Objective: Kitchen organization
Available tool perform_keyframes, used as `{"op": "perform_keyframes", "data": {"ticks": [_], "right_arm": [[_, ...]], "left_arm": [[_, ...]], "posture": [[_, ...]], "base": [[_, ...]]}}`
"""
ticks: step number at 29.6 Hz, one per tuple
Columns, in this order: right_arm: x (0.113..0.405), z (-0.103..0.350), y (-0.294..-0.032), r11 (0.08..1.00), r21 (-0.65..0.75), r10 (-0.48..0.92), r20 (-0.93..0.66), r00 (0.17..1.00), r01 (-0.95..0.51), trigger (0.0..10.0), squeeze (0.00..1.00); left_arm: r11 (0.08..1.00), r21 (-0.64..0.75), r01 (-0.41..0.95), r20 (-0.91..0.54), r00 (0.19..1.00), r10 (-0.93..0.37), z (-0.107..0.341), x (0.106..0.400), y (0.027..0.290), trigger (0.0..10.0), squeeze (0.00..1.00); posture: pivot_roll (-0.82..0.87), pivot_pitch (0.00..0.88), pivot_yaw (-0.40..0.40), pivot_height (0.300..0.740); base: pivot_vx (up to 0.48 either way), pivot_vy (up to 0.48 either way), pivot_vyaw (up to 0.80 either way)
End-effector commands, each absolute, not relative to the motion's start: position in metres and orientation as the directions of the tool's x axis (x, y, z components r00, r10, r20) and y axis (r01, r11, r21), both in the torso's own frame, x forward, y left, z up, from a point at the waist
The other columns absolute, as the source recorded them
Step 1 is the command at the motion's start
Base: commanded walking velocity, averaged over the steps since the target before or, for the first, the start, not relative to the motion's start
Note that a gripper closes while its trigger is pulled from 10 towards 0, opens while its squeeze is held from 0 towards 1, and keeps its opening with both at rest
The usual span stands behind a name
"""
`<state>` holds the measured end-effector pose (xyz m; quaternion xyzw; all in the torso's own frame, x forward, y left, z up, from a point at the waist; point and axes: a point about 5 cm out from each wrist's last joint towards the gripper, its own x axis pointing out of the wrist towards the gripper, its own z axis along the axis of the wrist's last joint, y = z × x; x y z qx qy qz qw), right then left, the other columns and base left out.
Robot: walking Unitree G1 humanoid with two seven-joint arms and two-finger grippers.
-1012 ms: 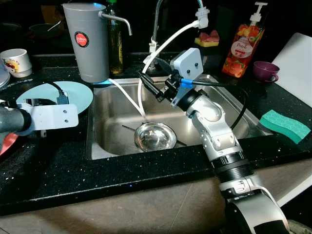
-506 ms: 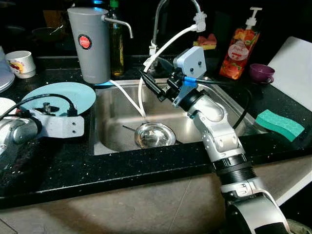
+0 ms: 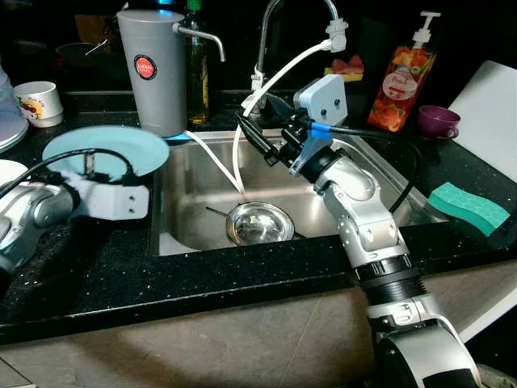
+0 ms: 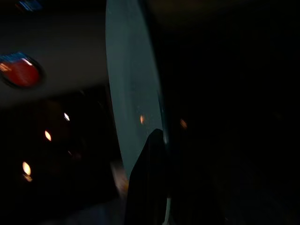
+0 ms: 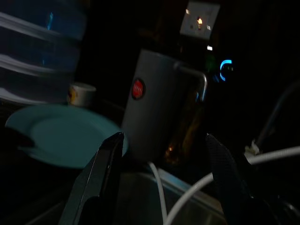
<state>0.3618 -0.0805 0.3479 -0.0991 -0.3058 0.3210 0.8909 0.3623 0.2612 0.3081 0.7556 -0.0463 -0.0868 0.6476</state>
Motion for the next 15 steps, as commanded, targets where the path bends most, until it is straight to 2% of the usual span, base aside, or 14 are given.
{"op": "perform_keyframes", "data": {"ticks": [1,3,5,7,9,11,12,13,14,15], "right_arm": [[0.366,0.345,-0.086,0.784,-0.351,0.620,0.460,0.635,-0.512,10.0,0.00],[0.368,0.343,-0.087,0.782,-0.339,0.623,0.443,0.645,-0.523,10.0,0.00],[0.374,0.336,-0.091,0.779,-0.273,0.626,0.397,0.672,-0.564,10.0,0.00],[0.374,0.336,-0.091,0.779,-0.273,0.626,0.397,0.672,-0.564,10.0,0.00],[0.379,0.335,-0.100,0.763,-0.050,0.606,0.401,0.687,-0.644,10.0,0.00],[0.379,0.335,-0.100,0.763,-0.050,0.606,0.401,0.687,-0.644,10.0,0.00],[0.381,0.334,-0.105,0.740,0.055,0.596,0.407,0.692,-0.670,10.0,0.00],[0.381,0.334,-0.105,0.740,0.055,0.596,0.407,0.692,-0.670,10.0,0.00],[0.382,0.334,-0.110,0.687,0.202,0.580,0.427,0.694,-0.698,10.0,0.00],[0.382,0.334,-0.110,0.687,0.202,0.580,0.427,0.694,-0.698,10.0,0.00]], "left_arm": [[-0.166,0.986,-0.002,-0.037,0.972,-0.233,0.316,0.361,0.252,10.0,0.00],[-0.154,0.988,-0.018,-0.027,0.960,-0.280,0.321,0.359,0.244,10.0,0.00],[-0.123,0.991,-0.046,-0.011,0.905,-0.426,0.325,0.351,0.221,10.0,0.00],[-0.123,0.991,-0.046,-0.011,0.905,-0.426,0.325,0.351,0.221,10.0,0.00],[-0.070,0.987,-0.142,0.076,0.815,-0.574,0.333,0.340,0.195,10.0,0.00],[-0.070,0.987,-0.142,0.076,0.815,-0.574,0.333,0.340,0.195,10.0,0.00],[-0.037,0.980,-0.197,0.134,0.781,-0.610,0.338,0.336,0.188,10.0,0.00],[-0.037,0.980,-0.197,0.134,0.781,-0.610,0.338,0.336,0.188,10.0,0.00],[-0.011,0.968,-0.251,0.188,0.751,-0.634,0.340,0.334,0.185,10.0,0.00],[-0.011,0.968,-0.251,0.188,0.751,-0.634,0.340,0.334,0.185,10.0,0.00]], "posture": [[0.18,0.154,-0.089,0.740],[0.19,0.154,-0.089,0.740],[0.19,0.151,-0.090,0.740],[0.19,0.151,-0.090,0.740],[0.19,0.153,-0.093,0.740],[0.19,0.153,-0.093,0.740],[0.19,0.155,-0.093,0.740],[0.19,0.155,-0.093,0.740],[0.19,0.157,-0.094,0.740],[0.19,0.157,-0.094,0.740]], "base": [[0.000,0.000,0.00],[0.000,0.000,0.00],[0.000,0.000,0.00],[0.000,0.000,0.00],[0.000,0.000,0.00],[0.000,0.000,0.00],[0.000,0.000,0.00],[0.000,0.000,0.00],[0.000,0.000,0.00],[0.000,0.000,0.00]]}}
